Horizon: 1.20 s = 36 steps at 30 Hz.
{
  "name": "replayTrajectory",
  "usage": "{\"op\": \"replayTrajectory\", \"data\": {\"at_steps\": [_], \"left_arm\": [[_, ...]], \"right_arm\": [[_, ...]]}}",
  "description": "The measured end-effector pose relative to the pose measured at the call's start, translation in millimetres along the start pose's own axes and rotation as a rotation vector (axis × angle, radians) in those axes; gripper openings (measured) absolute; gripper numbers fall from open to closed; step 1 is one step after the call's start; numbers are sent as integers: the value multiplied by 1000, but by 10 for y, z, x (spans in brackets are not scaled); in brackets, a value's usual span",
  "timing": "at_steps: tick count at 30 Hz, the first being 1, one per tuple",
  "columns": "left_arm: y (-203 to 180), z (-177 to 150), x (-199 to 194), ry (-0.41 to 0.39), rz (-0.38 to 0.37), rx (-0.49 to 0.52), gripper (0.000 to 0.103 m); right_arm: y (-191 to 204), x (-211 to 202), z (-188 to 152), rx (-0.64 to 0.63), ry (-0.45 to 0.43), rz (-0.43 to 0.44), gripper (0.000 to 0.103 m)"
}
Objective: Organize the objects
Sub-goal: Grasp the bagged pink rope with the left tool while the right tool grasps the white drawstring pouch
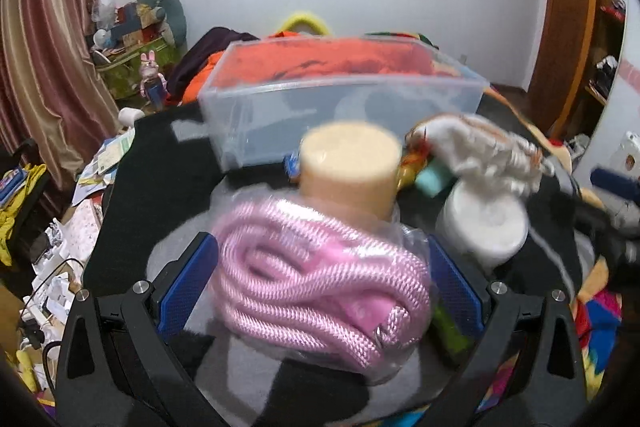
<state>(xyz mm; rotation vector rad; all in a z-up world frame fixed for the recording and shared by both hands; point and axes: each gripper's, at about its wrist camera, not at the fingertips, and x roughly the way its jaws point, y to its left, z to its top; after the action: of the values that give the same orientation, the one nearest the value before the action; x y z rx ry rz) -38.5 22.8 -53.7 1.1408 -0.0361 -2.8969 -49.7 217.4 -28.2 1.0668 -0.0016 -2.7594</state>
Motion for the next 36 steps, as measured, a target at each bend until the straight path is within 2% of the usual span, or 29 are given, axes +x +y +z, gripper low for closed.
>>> {"op": "replayTrajectory", "data": {"at_steps": [9,12,19,23,26,29,33,36], "left_arm": [[338,-365,-24,116,25,10,103],[496,-444,-71,138,-18,-30,103],[461,-323,-177,100,-72,-47,103],[469,-243,-72,107,-62,-64,103],[495,-273,99,155,-47,-85,103],[423,-314,114,128,9,-46,103],[432,-310,135,114,10,-55,103],[395,-294,169,102,26,-57,103]], "right_arm": [[57,123,55,-28,32,23,103],[63,115,62,-23,36,42,103],[17,102,178,-1,35,70,103],[0,118,298,-2,29,72,103],[-3,148,394,-2,26,90,103],[38,256,487,-16,44,115,103],[164,439,555,-82,75,103,103],[195,581,578,-86,110,121,103]]}}
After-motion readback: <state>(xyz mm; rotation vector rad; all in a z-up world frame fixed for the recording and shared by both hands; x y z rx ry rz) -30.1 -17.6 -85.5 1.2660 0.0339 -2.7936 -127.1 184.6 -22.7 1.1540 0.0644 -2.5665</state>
